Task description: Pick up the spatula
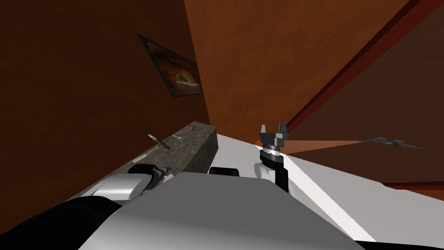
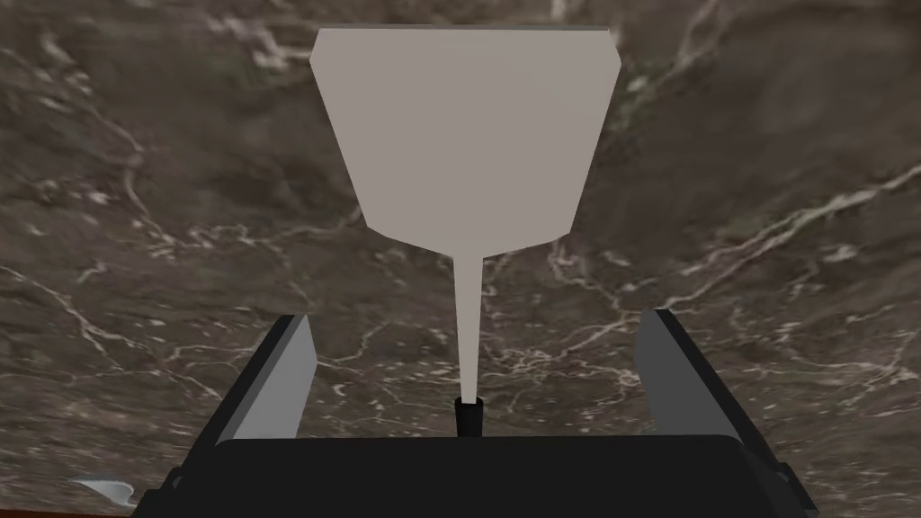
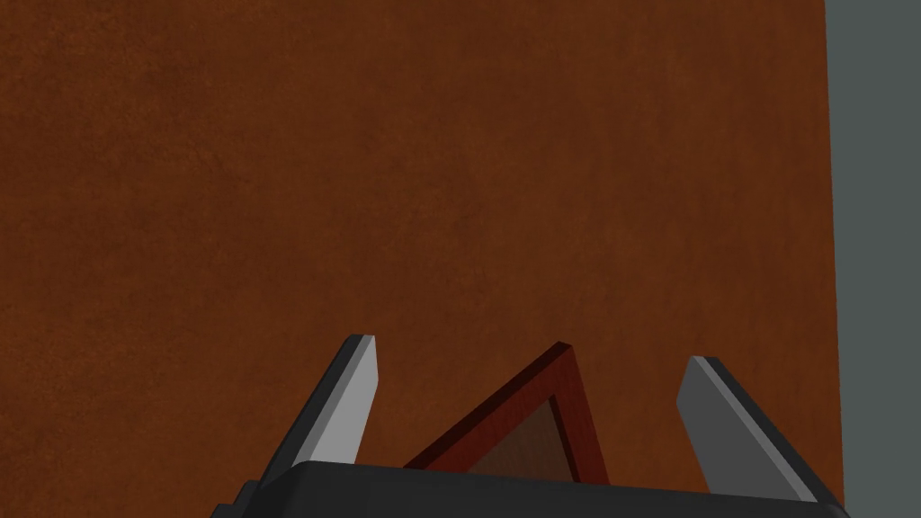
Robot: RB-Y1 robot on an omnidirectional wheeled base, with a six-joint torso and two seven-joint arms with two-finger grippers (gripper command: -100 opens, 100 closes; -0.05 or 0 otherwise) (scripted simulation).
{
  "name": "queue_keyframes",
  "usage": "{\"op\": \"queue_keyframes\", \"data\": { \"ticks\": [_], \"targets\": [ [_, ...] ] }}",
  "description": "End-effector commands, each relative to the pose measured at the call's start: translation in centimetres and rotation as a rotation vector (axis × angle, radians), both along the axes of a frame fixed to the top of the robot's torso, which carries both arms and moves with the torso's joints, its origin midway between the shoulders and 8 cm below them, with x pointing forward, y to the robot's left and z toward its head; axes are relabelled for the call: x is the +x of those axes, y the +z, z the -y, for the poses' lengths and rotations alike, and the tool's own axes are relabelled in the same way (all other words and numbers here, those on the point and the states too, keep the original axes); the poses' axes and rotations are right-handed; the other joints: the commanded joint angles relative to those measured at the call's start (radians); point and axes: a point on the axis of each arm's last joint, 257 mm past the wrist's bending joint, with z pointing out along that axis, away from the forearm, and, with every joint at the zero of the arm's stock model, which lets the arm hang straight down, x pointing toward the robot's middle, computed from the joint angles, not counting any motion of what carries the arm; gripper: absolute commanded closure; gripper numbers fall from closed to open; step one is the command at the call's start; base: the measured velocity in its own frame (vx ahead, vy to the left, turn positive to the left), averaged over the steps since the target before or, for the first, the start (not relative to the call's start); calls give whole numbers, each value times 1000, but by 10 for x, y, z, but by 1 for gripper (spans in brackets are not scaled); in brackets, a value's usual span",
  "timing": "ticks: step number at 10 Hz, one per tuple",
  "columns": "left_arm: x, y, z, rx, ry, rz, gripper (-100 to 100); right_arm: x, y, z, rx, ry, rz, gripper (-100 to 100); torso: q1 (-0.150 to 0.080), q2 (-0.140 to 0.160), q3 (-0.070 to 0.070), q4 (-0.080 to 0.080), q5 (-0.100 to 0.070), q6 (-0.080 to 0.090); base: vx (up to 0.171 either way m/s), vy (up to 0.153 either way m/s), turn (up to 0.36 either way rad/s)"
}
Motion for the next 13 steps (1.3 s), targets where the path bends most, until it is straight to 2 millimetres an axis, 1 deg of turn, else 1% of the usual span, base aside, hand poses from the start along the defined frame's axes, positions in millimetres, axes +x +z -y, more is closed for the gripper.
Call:
{"op": "queue_keyframes", "data": {
  "ticks": [1,3,4,5,6,9,10,11,13],
  "targets": [
    [-11,0,-2,-3,4,-50,-100,0,0,0,0,0,0,0,0,0,0,0,0,0,55,66,-96],
    [-21,0,-2,-5,6,-89,-100,0,0,0,0,0,0,0,-1,-1,-1,0,0,0,55,46,-53],
    [-17,0,-2,-5,4,-75,-100,0,0,0,0,0,0,0,-1,-1,0,0,0,0,21,19,-10],
    [-18,0,-2,-5,5,-79,0,0,0,0,0,0,0,0,-3,1,0,0,0,0,0,0,0],
    [-18,-7,-6,-5,12,-77,-100,0,0,0,0,0,0,0,-4,2,1,0,-1,0,-7,1,-41],
    [-18,-21,-12,-6,23,-77,-100,0,0,0,0,0,0,0,-4,4,2,1,-1,0,-19,3,-47],
    [-18,-18,-11,-6,22,-77,-100,0,0,0,0,0,0,0,-4,4,3,1,-1,0,-10,3,-8],
    [-18,-19,-11,-6,21,-76,100,0,0,0,0,0,0,0,-4,4,2,1,-1,-1,0,0,0],
    [-18,-19,-11,-5,22,-77,100,0,0,0,0,0,0,0,-4,3,2,1,-1,0,0,0,0]
  ]
}}
